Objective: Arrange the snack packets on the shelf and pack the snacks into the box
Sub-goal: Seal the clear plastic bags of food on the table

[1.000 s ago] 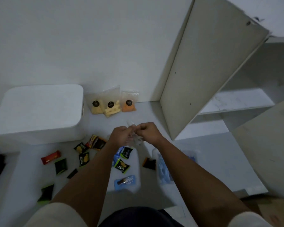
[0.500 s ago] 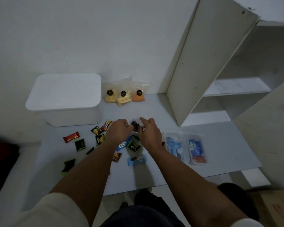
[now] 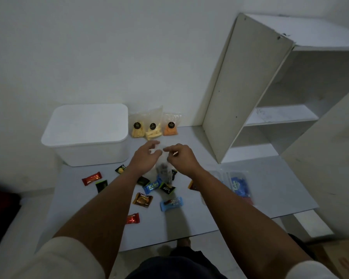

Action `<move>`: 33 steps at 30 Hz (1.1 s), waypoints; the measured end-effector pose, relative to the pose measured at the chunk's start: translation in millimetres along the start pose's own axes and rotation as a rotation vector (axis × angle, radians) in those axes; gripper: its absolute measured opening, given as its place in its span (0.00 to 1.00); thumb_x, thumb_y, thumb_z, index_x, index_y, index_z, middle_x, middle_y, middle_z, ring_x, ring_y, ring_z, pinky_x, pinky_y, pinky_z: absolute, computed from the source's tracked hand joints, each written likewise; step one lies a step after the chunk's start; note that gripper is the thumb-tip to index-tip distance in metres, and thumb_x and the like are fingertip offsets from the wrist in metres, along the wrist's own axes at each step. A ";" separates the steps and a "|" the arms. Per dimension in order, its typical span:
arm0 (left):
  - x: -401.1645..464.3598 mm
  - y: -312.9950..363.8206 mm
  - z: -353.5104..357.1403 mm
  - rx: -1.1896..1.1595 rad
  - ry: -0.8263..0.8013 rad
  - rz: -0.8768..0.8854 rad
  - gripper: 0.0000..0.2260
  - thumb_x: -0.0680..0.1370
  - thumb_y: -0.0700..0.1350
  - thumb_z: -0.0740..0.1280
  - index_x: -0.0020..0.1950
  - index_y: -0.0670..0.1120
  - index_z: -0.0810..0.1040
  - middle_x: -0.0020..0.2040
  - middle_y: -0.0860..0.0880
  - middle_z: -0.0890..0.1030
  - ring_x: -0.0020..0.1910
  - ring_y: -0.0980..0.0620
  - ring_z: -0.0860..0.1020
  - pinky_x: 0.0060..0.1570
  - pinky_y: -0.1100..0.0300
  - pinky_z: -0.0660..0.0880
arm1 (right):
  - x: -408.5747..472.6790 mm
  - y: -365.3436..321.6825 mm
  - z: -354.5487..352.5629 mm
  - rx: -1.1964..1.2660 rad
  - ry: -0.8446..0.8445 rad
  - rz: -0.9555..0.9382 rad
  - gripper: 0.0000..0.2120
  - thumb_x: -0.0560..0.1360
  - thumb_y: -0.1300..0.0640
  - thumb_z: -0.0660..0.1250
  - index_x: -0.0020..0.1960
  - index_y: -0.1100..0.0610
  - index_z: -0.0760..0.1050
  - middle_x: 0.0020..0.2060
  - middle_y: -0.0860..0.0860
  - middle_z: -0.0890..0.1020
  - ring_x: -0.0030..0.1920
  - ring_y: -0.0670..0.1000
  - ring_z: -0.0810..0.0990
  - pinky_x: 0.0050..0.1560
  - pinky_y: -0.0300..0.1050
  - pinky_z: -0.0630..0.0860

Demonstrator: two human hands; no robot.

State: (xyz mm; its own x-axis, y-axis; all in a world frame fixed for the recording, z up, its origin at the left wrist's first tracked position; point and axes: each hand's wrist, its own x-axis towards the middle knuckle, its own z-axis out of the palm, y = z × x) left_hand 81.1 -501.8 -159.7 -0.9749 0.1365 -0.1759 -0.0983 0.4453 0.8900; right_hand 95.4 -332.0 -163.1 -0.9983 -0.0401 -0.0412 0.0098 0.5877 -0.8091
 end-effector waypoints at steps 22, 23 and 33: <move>4.7 21.9 0.5 -0.111 -0.020 0.103 0.08 0.83 0.44 0.61 0.46 0.46 0.75 0.43 0.43 0.84 0.37 0.54 0.81 0.50 0.48 0.80 | 10.9 -26.1 -56.7 0.169 -0.177 0.106 0.11 0.76 0.56 0.74 0.51 0.65 0.82 0.41 0.52 0.84 0.40 0.48 0.84 0.47 0.48 0.81; 4.2 23.5 -0.4 -0.114 -0.030 0.104 0.08 0.84 0.43 0.61 0.46 0.46 0.75 0.44 0.42 0.84 0.37 0.53 0.81 0.50 0.47 0.80 | 11.8 -27.8 -57.5 0.164 -0.177 0.103 0.11 0.76 0.57 0.74 0.50 0.65 0.82 0.40 0.52 0.84 0.40 0.48 0.84 0.48 0.49 0.81; 2.5 28.2 -0.8 -0.085 0.007 0.154 0.09 0.83 0.44 0.61 0.45 0.43 0.74 0.38 0.46 0.82 0.32 0.59 0.77 0.45 0.50 0.79 | 17.4 -33.8 -58.8 0.112 -0.192 0.059 0.08 0.75 0.57 0.74 0.45 0.63 0.83 0.35 0.45 0.83 0.39 0.47 0.83 0.41 0.42 0.80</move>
State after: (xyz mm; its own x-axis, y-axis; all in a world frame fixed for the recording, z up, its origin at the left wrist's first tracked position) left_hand 75.7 -489.5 -134.7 -0.9810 0.1913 -0.0323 0.0359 0.3429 0.9387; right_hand 74.3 -305.0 -102.0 -0.9669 -0.1672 -0.1925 0.0850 0.5002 -0.8617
